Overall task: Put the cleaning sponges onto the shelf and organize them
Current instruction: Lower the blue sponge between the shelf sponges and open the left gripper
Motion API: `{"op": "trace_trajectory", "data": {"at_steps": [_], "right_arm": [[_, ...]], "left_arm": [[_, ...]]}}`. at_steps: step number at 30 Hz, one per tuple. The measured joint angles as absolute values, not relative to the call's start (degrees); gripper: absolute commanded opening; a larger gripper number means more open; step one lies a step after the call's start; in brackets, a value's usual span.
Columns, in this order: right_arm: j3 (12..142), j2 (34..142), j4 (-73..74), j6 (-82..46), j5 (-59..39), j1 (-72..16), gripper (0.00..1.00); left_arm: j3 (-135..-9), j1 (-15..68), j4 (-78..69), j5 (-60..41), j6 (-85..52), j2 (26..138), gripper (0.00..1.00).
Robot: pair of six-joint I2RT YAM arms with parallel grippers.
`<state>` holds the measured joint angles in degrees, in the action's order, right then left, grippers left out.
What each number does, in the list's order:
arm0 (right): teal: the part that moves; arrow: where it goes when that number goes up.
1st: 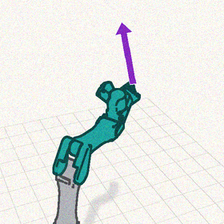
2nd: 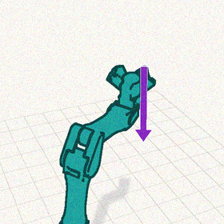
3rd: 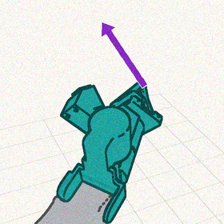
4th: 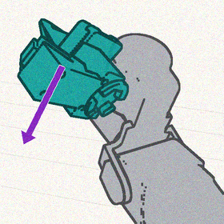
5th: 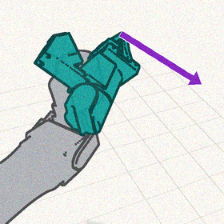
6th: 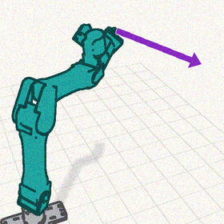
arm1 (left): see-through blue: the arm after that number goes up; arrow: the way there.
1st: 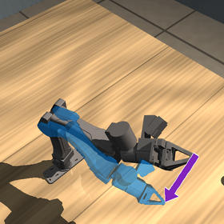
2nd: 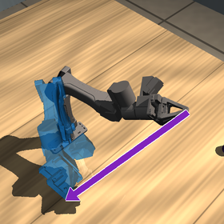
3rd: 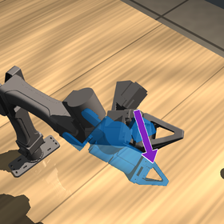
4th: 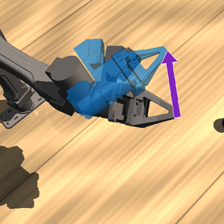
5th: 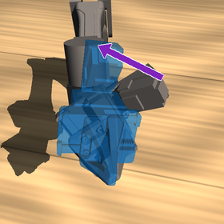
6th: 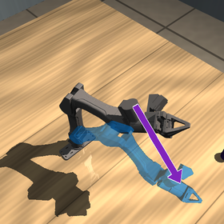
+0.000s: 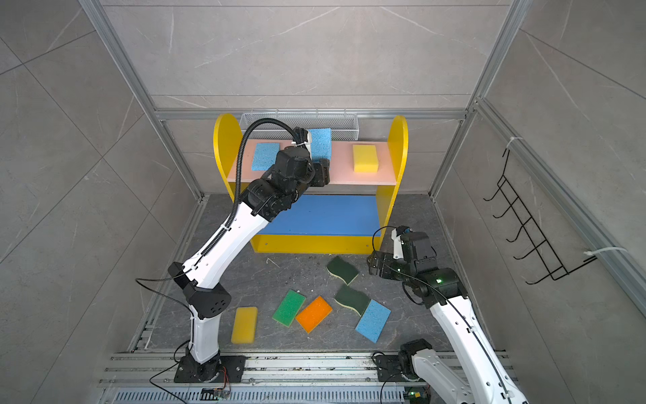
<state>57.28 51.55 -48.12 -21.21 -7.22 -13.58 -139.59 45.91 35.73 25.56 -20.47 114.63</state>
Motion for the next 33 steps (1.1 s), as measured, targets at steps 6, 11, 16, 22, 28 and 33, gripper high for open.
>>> {"op": "trace_trajectory", "data": {"at_steps": [6, 11, 16, 22, 28, 33], "right_arm": [[57.28, 51.55, -48.12, -21.21, -7.57, -13.58, 0.99], [57.28, 51.55, -48.12, -21.21, -7.66, -13.58, 0.99], [57.28, 51.53, -48.12, -21.21, -7.99, -13.58, 0.99], [57.28, 51.24, -48.12, -21.21, -7.99, -13.58, 0.99], [57.28, 50.98, -48.14, -21.21, -7.99, -13.58, 0.99], [57.28, 51.0, -48.12, -21.21, -7.99, -13.58, 0.99]], "left_arm": [[-139.57, 46.04, 35.92, 27.16, -20.84, 114.63, 0.75], [-139.57, 46.04, 35.99, 28.45, -20.99, 114.67, 0.79], [-139.83, 46.04, 35.99, 28.86, -21.43, 114.83, 0.83], [-140.79, 46.04, 35.9, 29.45, -21.93, 115.61, 0.84], [-140.88, 46.04, 35.86, 29.36, -22.83, 115.61, 0.85], [-139.83, 46.02, 35.2, 28.82, -23.66, 114.98, 0.85]]}}
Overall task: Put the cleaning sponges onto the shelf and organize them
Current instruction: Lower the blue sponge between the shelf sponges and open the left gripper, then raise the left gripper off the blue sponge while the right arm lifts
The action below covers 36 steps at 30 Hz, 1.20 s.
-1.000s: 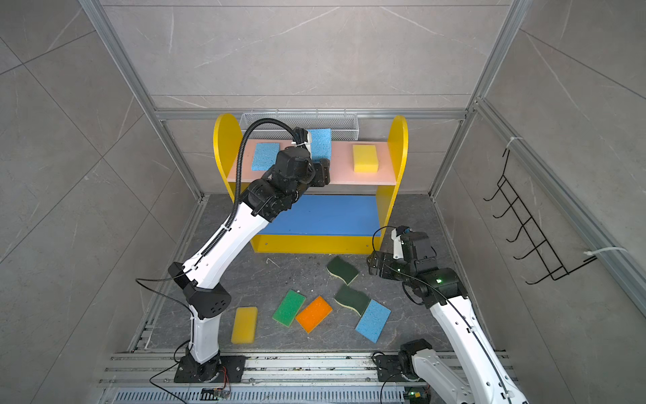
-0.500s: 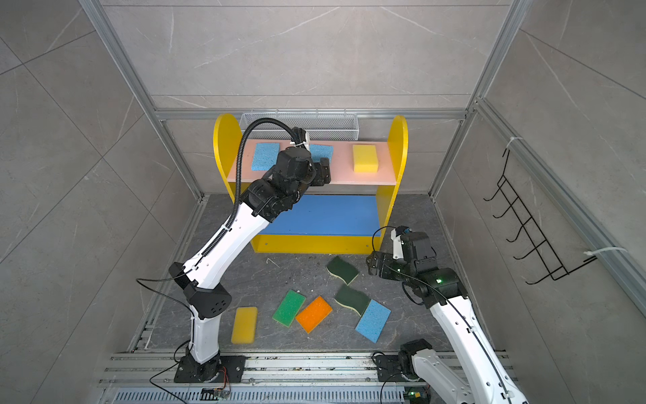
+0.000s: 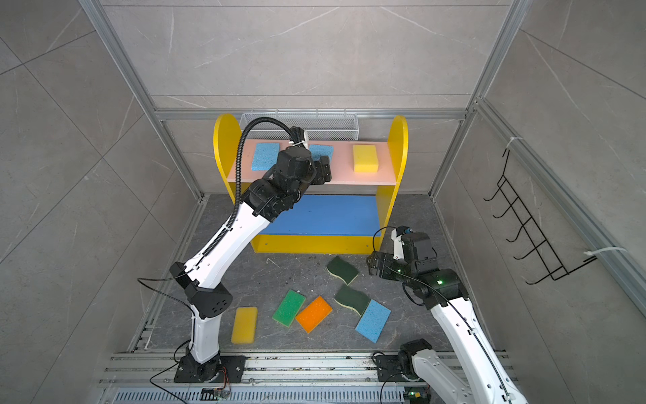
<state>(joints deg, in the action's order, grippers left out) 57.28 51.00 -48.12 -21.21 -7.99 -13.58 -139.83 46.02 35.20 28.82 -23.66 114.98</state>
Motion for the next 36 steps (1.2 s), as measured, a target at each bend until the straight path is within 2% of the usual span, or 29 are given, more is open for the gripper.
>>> {"op": "trace_trajectory", "data": {"at_steps": [12, 36], "right_arm": [[57.78, 50.98, -48.14, -21.23, -8.43, -13.58, 0.99], [58.46, 47.99, -49.28, -21.43, -8.84, -13.58, 0.99]], "left_arm": [[-133.73, 46.15, 36.45, 28.38, -26.61, 109.82, 0.85], [-140.2, 46.48, 42.76, 24.21, -28.1, 112.53, 0.81]]}}
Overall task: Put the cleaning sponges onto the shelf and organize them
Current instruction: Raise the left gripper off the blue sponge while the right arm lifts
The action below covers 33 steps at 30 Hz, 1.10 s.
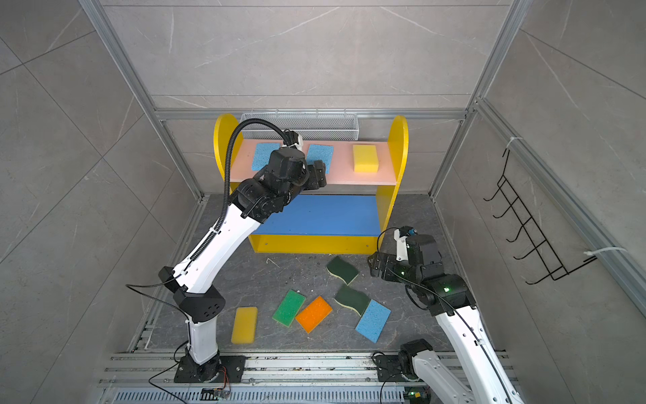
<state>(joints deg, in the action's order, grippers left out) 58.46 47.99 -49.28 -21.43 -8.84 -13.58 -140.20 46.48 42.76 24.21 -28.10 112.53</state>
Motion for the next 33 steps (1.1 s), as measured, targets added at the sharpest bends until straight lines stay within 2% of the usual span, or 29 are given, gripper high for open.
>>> {"op": "trace_trajectory", "data": {"at_steps": [18, 33], "right_arm": [[58.5, 47.53, -49.52, -21.43, -8.84, -13.58, 0.99], [59.55, 46.72, -50.74, -21.43, -8.6, -13.58, 0.98]], "left_arm": [[-141.25, 47.94, 41.06, 23.62, -28.12, 113.93, 0.79], [-136.73, 49.34, 40.23, 25.54, -27.99, 110.89, 0.79]]}}
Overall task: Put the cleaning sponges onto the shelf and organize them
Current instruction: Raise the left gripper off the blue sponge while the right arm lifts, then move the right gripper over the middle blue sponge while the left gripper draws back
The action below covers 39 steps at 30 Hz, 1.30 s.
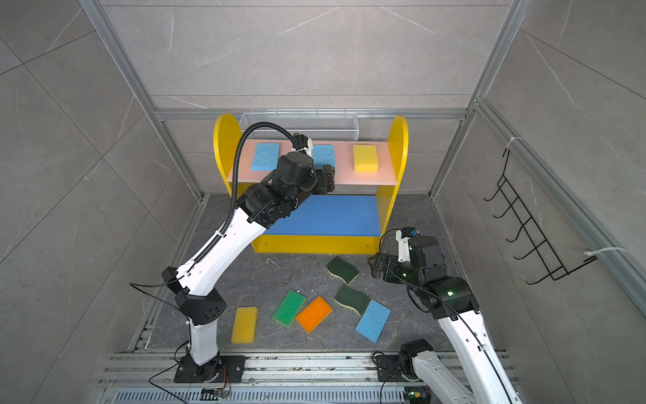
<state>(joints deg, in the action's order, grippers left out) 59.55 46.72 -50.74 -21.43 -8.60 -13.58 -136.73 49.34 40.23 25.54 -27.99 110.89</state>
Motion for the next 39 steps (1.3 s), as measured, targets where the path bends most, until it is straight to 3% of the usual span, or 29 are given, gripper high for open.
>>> {"op": "trace_trajectory", "data": {"at_steps": [17, 22, 30, 35, 39], "right_arm": [[74.0, 50.41, -51.96, -23.66, -8.54, -15.75, 0.94], [77.17, 54.43, -51.0, -26.15, -7.53, -21.78, 0.94], [84.51, 62.52, -50.61, -28.53, 1.28, -38.57, 0.93], [98.96, 70.48, -51.83, -26.39, 9.04, -48.88, 0.96], [109.93, 78.24, -52.18, -22.7, 12.6, -51.11, 0.99]], "left_arm": [[-117.23, 50.54, 45.74, 29.76, -24.12, 92.79, 0.8], [-109.54, 50.5, 46.59, 31.09, -23.7, 86.24, 0.8], [-100.68, 47.83, 47.64, 31.33, -23.55, 79.9, 0.8], [-95.55, 45.15, 47.88, 30.24, -23.59, 77.1, 0.81], [-92.27, 43.44, 47.94, 28.4, -23.62, 75.57, 0.82]]}}
